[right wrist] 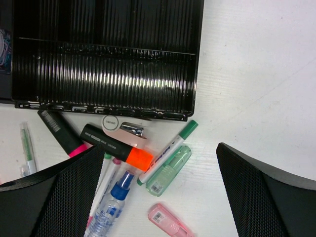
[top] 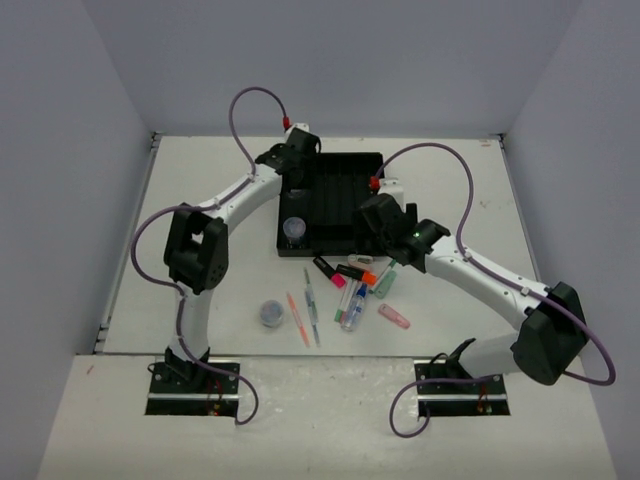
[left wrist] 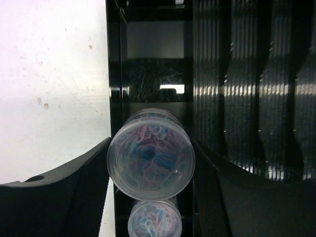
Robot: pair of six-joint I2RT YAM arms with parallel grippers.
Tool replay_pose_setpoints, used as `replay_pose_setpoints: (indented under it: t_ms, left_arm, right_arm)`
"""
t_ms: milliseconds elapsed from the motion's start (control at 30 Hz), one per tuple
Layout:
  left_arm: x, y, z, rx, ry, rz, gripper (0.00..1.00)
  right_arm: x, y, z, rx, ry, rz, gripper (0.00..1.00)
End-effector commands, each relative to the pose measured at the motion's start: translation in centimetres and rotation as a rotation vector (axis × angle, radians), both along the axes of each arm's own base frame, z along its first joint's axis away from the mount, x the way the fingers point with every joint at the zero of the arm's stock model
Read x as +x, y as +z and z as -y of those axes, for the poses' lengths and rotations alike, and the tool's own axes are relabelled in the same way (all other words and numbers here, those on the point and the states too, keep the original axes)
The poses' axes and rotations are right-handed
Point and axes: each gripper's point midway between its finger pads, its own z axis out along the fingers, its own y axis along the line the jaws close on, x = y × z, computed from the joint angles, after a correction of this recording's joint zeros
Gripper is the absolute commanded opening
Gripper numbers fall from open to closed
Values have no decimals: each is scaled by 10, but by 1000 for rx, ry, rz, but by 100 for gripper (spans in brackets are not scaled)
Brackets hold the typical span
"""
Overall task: Sort the stationery into containers
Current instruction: Place the stationery in the storage box, then pick up the stationery from the center of the board.
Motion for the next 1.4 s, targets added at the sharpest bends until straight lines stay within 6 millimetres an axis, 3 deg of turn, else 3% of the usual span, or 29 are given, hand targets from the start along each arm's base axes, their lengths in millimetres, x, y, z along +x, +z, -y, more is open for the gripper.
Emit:
replay_pose_setpoints:
  t_ms: [0,200,367,733,833,933,1100,1167,1200,1300,1333,1367]
  left_arm:
    - [9,-16,-3,-11,-4,-2,0]
    - [3,-59,-9,-6,-10,-87,2]
    - [-5,-66,-7,-25,-23,-103,13]
    - [-13,-11,-11,-62,-35,-24,69]
    - [-19,15,-14,-82,-33,22,99]
    - [-27,35,-19,-96,-30,56,100]
    - [-54,50,-35,-111,2,72,100]
    - [-73,65,-48,-154,78,93,100]
    - [-92,65,-62,-152,121,81,100]
    - [-136,61,-72,-186,150,27,100]
    - [-146,49,-70,-174,146,-1,100]
    - [-163,62,-69,-196,124,35,100]
  right_arm:
    - [5,16,5,33,-33,63,99]
    - [4,11,1,29,-17,43,99]
    - [5,6,-2,25,-6,27,99]
    - [8,-8,-7,-5,3,-19,99]
    - [8,-10,-7,-9,3,-23,99]
    - [8,-11,-7,-9,3,-25,99]
    - [8,-8,-6,-8,-3,-17,99]
    - [7,-7,-5,-7,-6,-13,99]
    - [7,-7,-4,-10,-8,-9,99]
    - [8,-7,-3,-12,-13,-7,99]
    - [8,-6,-3,-11,-13,-6,99]
    - [8,-6,-2,-13,-17,-6,99]
